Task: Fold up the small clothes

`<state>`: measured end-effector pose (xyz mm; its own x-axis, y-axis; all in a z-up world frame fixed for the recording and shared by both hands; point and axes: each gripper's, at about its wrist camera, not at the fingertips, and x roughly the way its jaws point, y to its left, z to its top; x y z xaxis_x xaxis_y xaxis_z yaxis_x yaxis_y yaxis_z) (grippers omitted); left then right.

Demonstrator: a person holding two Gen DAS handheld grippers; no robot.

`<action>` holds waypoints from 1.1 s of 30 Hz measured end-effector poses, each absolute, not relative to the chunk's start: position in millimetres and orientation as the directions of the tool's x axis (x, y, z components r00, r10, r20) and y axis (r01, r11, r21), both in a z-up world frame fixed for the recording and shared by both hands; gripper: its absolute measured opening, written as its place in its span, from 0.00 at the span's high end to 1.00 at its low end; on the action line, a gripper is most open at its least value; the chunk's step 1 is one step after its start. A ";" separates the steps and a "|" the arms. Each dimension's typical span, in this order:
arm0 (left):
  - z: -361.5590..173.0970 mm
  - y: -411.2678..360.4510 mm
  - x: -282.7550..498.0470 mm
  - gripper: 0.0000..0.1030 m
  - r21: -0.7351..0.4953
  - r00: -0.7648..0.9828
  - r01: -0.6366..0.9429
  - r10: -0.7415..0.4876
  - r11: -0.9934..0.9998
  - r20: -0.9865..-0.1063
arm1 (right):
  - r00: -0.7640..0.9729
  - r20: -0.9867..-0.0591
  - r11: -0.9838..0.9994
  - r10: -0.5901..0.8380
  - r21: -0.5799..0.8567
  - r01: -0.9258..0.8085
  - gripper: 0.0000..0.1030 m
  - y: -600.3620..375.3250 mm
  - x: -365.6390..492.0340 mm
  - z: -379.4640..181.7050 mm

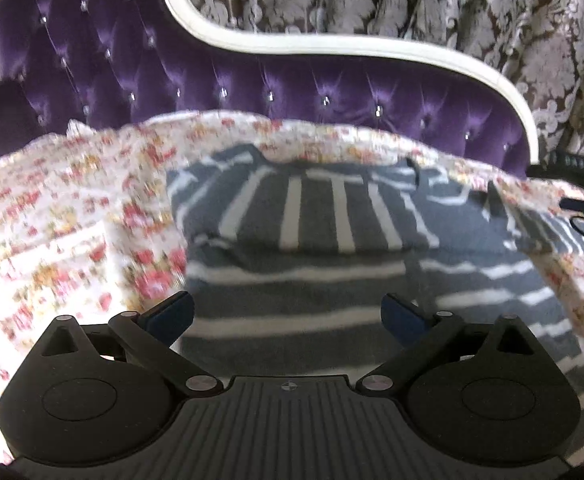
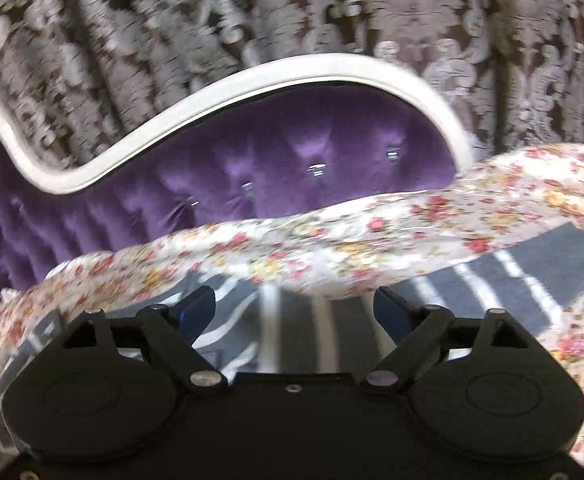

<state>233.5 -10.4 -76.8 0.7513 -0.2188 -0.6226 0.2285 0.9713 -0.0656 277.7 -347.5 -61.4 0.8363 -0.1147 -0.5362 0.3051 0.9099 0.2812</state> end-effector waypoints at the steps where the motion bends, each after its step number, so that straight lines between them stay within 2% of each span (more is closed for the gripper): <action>1: -73.8 -8.6 234.0 0.02 -0.067 0.757 0.225 -0.218 0.972 -0.616 | 0.833 -0.539 0.904 -0.124 0.285 0.319 0.15 -352.3 276.1 -61.6; 17: -69.7 17.9 240.3 0.02 -0.148 0.712 0.174 -0.228 0.974 -0.664 | 0.756 -0.606 0.814 -0.249 0.292 0.502 0.15 -411.1 263.0 -75.6; 25: -69.8 20.5 238.4 0.02 -0.169 0.691 0.178 -0.245 0.970 -0.680 | 0.752 -0.620 0.723 -0.222 0.413 0.554 0.15 -452.9 247.5 -79.4; 33: -73.9 22.9 242.7 0.02 -0.176 0.681 0.165 -0.241 0.970 -0.692 | 0.737 -0.622 0.647 -0.266 0.451 0.615 0.15 -487.4 229.5 -85.3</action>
